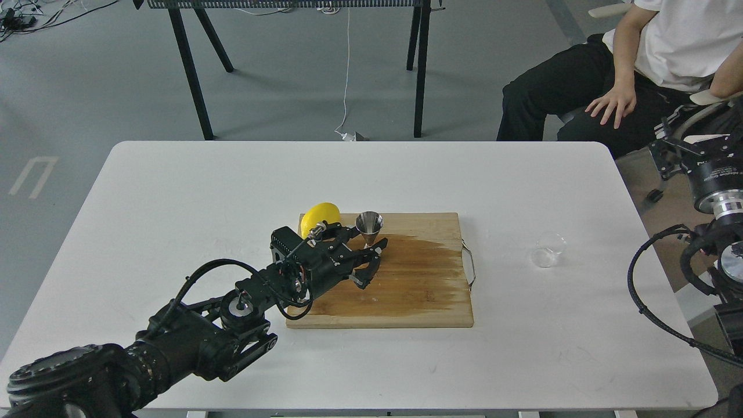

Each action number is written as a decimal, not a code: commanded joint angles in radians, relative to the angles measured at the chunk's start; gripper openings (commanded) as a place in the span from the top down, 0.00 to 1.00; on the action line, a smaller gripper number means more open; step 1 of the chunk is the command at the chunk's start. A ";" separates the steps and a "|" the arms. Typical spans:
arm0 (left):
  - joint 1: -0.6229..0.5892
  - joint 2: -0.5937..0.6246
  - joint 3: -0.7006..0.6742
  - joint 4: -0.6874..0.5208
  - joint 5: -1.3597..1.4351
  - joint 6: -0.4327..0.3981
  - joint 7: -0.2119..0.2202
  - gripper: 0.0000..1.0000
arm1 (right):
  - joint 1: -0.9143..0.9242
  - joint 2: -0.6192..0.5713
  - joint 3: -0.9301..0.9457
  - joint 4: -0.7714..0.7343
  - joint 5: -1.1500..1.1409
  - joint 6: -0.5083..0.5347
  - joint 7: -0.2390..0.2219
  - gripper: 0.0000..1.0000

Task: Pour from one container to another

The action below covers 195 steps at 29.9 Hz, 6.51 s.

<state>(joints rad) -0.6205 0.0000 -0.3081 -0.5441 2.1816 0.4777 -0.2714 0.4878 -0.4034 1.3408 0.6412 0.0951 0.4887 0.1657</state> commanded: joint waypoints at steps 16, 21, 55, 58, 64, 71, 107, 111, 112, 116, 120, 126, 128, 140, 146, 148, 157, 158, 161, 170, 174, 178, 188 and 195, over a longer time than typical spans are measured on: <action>0.065 0.155 0.024 -0.178 0.000 0.011 -0.014 0.22 | -0.003 -0.005 0.000 -0.005 0.000 0.000 0.000 0.00; 0.094 0.346 0.026 -0.379 0.000 -0.016 -0.017 0.22 | -0.005 -0.043 -0.005 -0.017 -0.003 0.000 -0.005 0.00; 0.004 0.413 -0.539 -0.381 -2.046 -0.800 -0.143 0.00 | -0.609 -0.034 -0.051 0.560 0.414 -0.113 -0.049 0.00; -0.033 0.400 -0.539 -0.341 -2.135 -0.808 -0.075 0.00 | -0.604 0.003 -0.057 0.561 0.416 -0.180 -0.080 0.00; -0.036 0.391 -0.539 -0.335 -2.143 -0.804 -0.072 0.00 | -0.540 0.090 -0.057 0.561 0.410 -0.442 -0.118 0.00; -0.050 0.387 -0.539 -0.335 -2.143 -0.792 -0.080 0.00 | -0.459 0.150 -0.063 0.537 0.400 -0.590 -0.120 0.00; -0.054 0.388 -0.536 -0.333 -2.139 -0.774 -0.077 0.00 | -0.247 0.247 -0.132 0.247 0.397 -0.510 -0.172 0.56; -0.064 0.388 -0.534 -0.333 -2.139 -0.772 -0.075 0.00 | -0.256 0.247 -0.133 0.247 0.399 -0.466 -0.181 0.62; -0.065 0.388 -0.534 -0.333 -2.139 -0.771 -0.077 0.00 | -0.259 0.247 -0.134 0.247 0.399 -0.463 -0.183 0.62; -0.065 0.388 -0.536 -0.333 -2.139 -0.765 -0.078 0.00 | -0.273 0.247 -0.134 0.247 0.399 -0.458 -0.183 0.62; -0.065 0.388 -0.536 -0.333 -2.139 -0.758 -0.078 0.00 | -0.290 0.247 -0.134 0.265 0.397 -0.458 -0.183 0.68; -0.068 0.388 -0.537 -0.333 -2.139 -0.751 -0.080 0.00 | -0.298 0.238 -0.141 0.362 0.393 -0.458 -0.189 0.68; -0.068 0.388 -0.537 -0.333 -2.139 -0.749 -0.080 0.00 | -0.310 0.221 -0.173 0.423 0.393 -0.458 -0.190 0.68; -0.068 0.391 -0.537 -0.335 -2.139 -0.738 -0.080 0.00 | -0.229 0.089 -0.314 0.771 0.239 -0.519 -0.193 0.68; -0.068 0.399 -0.539 -0.335 -2.139 -0.738 -0.080 0.00 | -0.088 0.101 -0.448 0.795 0.088 -0.597 -0.189 0.68; -0.068 0.402 -0.539 -0.335 -2.139 -0.738 -0.080 0.00 | -0.049 0.109 -0.488 0.801 0.014 -0.628 -0.186 0.68; -0.068 0.406 -0.539 -0.335 -2.137 -0.740 -0.080 0.00 | 0.064 0.143 -0.637 0.785 -0.242 -0.706 -0.179 0.68; -0.068 0.406 -0.539 -0.335 -2.137 -0.739 -0.080 0.00 | 0.071 0.143 -0.646 0.785 -0.255 -0.714 -0.179 0.68; -0.068 0.406 -0.539 -0.335 -2.137 -0.740 -0.080 0.00 | 0.092 0.147 -0.687 0.770 -0.287 -0.726 -0.179 0.68; -0.068 0.406 -0.539 -0.333 -2.137 -0.738 -0.080 0.00 | 0.132 0.245 -0.741 0.680 -0.491 -0.766 -0.183 0.68; -0.073 0.406 -0.537 -0.333 -2.137 -0.738 -0.080 0.00 | 0.129 0.282 -0.758 0.661 -0.589 -0.769 -0.187 0.68; -0.073 0.408 -0.537 -0.333 -2.137 -0.738 -0.080 0.00 | 0.133 0.298 -0.805 0.660 -0.607 -0.774 -0.186 0.68; -0.073 0.408 -0.537 -0.333 -2.137 -0.738 -0.080 0.00 | 0.132 0.302 -0.845 0.641 -0.771 -0.814 -0.176 0.68; -0.073 0.408 -0.537 -0.333 -2.137 -0.738 -0.080 0.00 | 0.130 0.334 -0.859 0.611 -0.873 -0.823 -0.176 0.68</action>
<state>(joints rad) -0.6932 0.4082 -0.8452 -0.8774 0.0445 -0.2608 -0.3515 0.6159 -0.0863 0.4924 1.2657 -0.7337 -0.3324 -0.0108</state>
